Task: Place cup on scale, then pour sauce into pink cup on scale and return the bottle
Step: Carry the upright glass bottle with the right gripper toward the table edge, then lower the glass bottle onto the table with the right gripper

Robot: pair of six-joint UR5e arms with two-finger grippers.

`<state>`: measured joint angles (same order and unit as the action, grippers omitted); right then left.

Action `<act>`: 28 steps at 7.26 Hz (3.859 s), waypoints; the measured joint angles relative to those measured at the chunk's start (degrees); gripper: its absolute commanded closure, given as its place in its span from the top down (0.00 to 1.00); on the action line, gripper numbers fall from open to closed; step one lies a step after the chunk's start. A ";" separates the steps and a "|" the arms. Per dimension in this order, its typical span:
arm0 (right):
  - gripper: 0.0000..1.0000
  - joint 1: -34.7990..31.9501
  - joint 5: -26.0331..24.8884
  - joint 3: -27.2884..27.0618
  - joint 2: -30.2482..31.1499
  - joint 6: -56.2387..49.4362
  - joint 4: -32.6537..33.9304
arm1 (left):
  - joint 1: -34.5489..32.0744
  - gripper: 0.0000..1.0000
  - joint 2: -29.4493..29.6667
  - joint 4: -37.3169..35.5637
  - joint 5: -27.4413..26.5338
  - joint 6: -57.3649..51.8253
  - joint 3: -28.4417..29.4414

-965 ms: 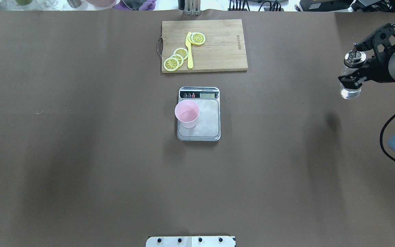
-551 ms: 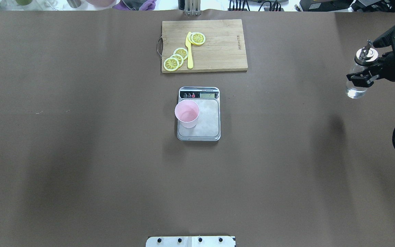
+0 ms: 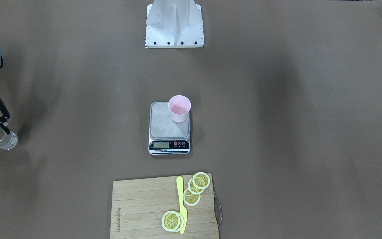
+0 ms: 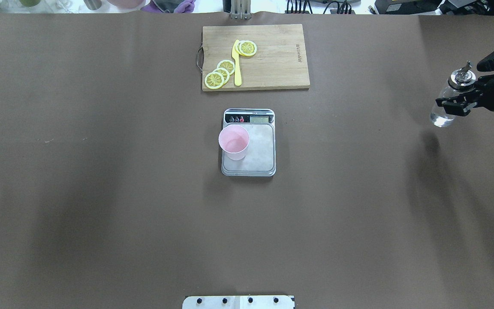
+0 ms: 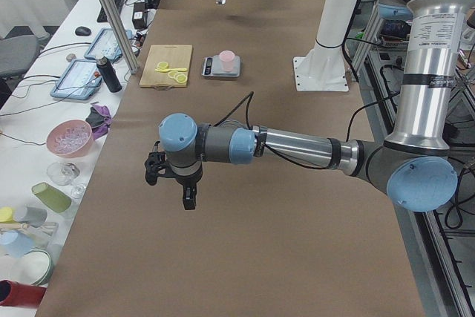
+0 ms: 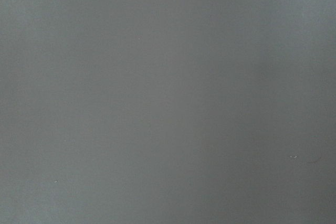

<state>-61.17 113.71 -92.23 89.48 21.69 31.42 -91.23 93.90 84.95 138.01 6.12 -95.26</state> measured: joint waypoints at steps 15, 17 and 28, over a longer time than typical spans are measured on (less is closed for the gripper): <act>0.36 0.69 3.63 10.38 -0.97 4.94 -18.30 | 0.00 0.98 -0.80 0.71 0.15 -5.82 -0.20; 0.36 0.82 6.03 9.93 -0.98 1.42 -18.33 | 0.00 0.98 -0.75 0.76 0.11 -5.81 -0.18; 0.36 2.19 11.35 10.27 -1.06 -9.04 -22.61 | 0.00 0.98 -0.77 0.79 -0.29 -5.85 -0.22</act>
<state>-58.98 125.06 -81.96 88.42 12.66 8.81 -91.23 93.14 85.74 137.73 0.26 -95.48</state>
